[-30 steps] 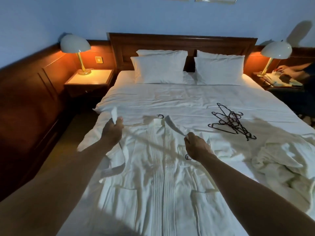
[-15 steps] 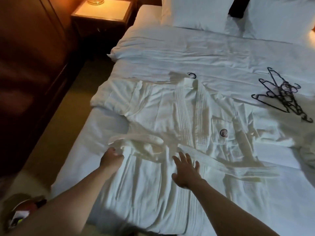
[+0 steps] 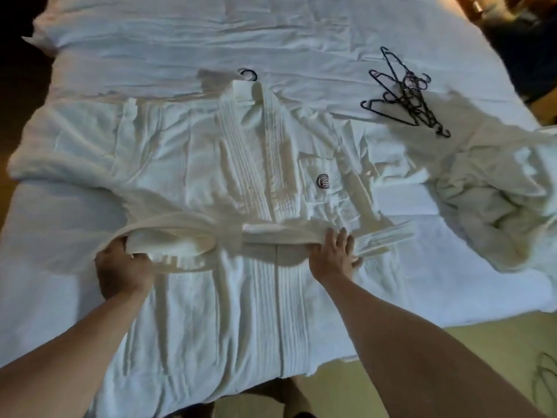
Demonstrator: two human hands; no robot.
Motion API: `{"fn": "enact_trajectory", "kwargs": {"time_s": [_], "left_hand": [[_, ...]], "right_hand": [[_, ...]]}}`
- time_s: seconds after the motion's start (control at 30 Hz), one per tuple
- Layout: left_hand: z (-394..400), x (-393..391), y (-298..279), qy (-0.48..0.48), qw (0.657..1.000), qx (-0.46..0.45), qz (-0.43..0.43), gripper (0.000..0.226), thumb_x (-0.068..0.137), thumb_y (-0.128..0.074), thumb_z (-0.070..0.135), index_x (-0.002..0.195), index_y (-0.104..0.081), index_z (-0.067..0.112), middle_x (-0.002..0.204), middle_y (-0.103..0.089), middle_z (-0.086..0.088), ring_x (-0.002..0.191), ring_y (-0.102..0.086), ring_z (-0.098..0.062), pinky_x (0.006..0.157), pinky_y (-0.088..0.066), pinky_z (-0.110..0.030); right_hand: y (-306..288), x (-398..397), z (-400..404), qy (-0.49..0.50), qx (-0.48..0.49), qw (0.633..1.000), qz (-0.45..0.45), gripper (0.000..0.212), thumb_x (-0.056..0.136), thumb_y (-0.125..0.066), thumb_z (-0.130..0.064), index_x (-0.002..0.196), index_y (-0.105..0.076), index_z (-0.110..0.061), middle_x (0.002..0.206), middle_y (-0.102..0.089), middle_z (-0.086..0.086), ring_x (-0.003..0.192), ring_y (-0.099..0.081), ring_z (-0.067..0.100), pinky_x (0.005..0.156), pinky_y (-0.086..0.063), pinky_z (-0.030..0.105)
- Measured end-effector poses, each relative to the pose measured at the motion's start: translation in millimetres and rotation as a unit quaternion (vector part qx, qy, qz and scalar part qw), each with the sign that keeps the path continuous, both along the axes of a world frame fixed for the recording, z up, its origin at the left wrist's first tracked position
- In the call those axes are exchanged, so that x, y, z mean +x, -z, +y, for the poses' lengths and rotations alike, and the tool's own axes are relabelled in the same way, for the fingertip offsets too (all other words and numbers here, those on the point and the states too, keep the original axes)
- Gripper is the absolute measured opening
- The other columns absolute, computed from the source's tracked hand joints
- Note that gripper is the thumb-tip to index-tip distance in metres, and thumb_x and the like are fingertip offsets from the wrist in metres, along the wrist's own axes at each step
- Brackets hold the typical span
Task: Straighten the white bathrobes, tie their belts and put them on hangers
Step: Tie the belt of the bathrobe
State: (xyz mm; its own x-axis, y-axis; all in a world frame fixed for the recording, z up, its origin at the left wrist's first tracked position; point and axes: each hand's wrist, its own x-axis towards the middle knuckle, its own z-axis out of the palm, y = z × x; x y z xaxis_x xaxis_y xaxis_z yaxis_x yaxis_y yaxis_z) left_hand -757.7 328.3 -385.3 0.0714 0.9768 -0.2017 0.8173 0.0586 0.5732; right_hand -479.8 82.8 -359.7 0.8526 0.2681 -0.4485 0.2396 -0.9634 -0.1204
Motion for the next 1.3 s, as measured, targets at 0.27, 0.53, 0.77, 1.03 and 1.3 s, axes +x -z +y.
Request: {"fn": "enact_trajectory", "kwargs": {"time_s": [0.27, 0.53, 0.77, 1.03, 1.3], "left_hand": [[-2, 10, 2, -0.061, 0.998, -0.004, 0.014, 0.05, 0.087, -0.042, 0.01, 0.133, -0.061, 0.005, 0.127, -0.061, -0.032, 0.116, -0.055, -0.052, 0.103, -0.043, -0.052], [24, -28, -5, -0.215, 0.964, -0.115, -0.105, 0.028, 0.098, -0.058, 0.029, 0.113, -0.069, 0.007, 0.115, -0.068, -0.016, 0.104, -0.061, -0.038, 0.079, -0.046, -0.038], [49, -52, -9, -0.355, 0.894, -0.172, -0.214, 0.032, 0.1, -0.047, 0.012, 0.128, -0.063, 0.012, 0.116, -0.061, -0.002, 0.099, -0.06, -0.029, 0.089, -0.051, -0.032], [59, -76, -22, -0.122, 0.987, -0.1, 0.002, 0.047, 0.094, -0.059, 0.033, 0.134, -0.055, 0.008, 0.134, -0.055, -0.023, 0.118, -0.056, -0.045, 0.1, -0.048, -0.052], [32, -4, -36, 0.352, 0.889, 0.152, 0.249, 0.072, 0.058, -0.069, 0.04, 0.128, -0.056, 0.025, 0.137, -0.049, -0.005, 0.124, -0.044, -0.033, 0.101, -0.028, -0.053]], "right_hand": [[5, 14, 7, -0.258, 0.029, 0.965, -0.032, 0.071, 0.098, -0.031, -0.039, 0.161, -0.001, -0.029, 0.167, 0.025, -0.004, 0.152, 0.028, 0.026, 0.117, 0.018, 0.064], [16, -108, 127, -0.468, 0.01, 0.882, 0.044, 0.066, 0.104, -0.016, -0.056, 0.162, 0.002, -0.029, 0.168, 0.018, -0.001, 0.151, 0.029, 0.03, 0.116, 0.02, 0.064], [38, -120, 129, -0.458, -0.052, 0.887, 0.01, 0.07, 0.1, -0.006, -0.066, 0.159, 0.015, -0.034, 0.167, 0.024, -0.004, 0.151, 0.029, 0.03, 0.114, 0.026, 0.06], [27, -116, 138, -0.446, -0.048, 0.891, 0.065, 0.07, 0.102, -0.018, -0.062, 0.16, 0.009, -0.034, 0.167, 0.022, -0.005, 0.153, 0.024, 0.028, 0.114, 0.025, 0.06], [-21, -52, 89, -0.214, 0.116, 0.968, -0.061, 0.078, 0.077, -0.051, -0.008, 0.148, -0.027, -0.027, 0.162, -0.018, -0.002, 0.149, -0.015, 0.021, 0.119, -0.011, 0.058]]}}
